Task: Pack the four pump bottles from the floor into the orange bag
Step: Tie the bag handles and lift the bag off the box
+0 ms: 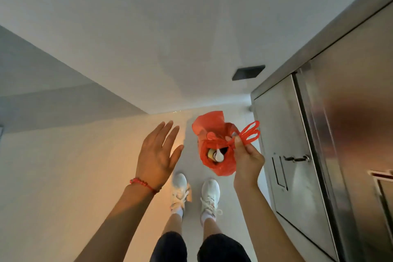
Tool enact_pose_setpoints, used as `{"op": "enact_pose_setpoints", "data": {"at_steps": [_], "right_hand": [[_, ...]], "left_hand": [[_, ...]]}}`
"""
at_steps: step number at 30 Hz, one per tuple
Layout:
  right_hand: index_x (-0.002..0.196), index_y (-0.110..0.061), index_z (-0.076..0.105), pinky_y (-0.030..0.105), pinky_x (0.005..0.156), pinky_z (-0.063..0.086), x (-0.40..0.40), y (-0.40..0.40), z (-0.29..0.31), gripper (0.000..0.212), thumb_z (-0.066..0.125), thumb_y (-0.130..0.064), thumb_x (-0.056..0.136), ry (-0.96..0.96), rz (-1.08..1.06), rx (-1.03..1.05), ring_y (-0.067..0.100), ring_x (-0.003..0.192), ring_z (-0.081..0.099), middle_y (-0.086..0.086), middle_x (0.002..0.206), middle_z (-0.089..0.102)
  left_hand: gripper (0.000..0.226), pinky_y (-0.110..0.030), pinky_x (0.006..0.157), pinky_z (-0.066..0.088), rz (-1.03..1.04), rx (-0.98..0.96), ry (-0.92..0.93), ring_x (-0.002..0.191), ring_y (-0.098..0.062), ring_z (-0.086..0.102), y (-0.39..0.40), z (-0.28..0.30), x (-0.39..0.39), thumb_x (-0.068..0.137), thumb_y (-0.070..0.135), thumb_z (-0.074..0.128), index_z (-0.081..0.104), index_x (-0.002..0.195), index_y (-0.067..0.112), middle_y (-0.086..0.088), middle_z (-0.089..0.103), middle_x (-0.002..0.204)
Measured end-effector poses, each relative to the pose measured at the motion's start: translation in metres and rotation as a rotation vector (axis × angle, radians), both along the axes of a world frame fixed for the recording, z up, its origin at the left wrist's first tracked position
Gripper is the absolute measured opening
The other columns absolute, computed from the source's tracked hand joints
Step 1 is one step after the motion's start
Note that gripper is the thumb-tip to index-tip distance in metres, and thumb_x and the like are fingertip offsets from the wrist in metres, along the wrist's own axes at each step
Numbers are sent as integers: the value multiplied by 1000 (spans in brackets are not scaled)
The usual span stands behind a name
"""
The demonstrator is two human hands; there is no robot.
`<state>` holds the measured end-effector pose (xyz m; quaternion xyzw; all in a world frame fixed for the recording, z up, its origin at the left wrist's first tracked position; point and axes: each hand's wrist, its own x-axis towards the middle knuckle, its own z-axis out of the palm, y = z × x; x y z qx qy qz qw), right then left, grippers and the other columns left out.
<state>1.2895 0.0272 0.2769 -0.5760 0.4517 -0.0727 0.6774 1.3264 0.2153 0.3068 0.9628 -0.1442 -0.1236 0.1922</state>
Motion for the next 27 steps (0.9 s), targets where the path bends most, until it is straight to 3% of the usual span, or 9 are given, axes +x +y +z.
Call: {"op": "enact_pose_setpoints", "data": {"at_steps": [7,11,13,21,27], "right_hand": [[89,-15,72,7,66,47,34,-1,-122,9,67,-14,82,6,13,-72,-3,73,65,-20,65,71],[87,-13,72,17,76,51,57,1,-175,8,67,-15,82,19,17,-96,-1,69,65,-20,60,69],[88,-15,71,13,75,51,66,2,-197,8,65,-13,83,11,14,-96,-2,71,66,-21,62,70],[74,-20,70,9,64,48,84,12,-259,9,66,-17,82,61,-48,-97,-1,64,64,-21,55,67],[93,0,71,12,71,50,94,15,-286,18,65,-14,83,85,-1,-117,-4,66,64,-22,56,67]], "left_hand": [[49,-51,93,44,-87,43,-2,115,-41,52,7,-119,31,91,36,35,56,118,0,-23,57,124],[50,-54,88,47,-96,100,58,113,-38,55,4,-168,37,87,39,35,56,117,5,-19,59,122],[52,-53,88,47,-110,106,65,113,-37,55,2,-190,37,90,41,30,56,117,6,-19,60,123],[52,-51,91,45,-61,69,65,116,-37,53,4,-244,42,95,38,23,54,119,5,-19,58,124],[47,-49,95,42,-36,47,44,118,-37,51,13,-263,54,92,34,31,54,119,3,-20,57,125]]}}
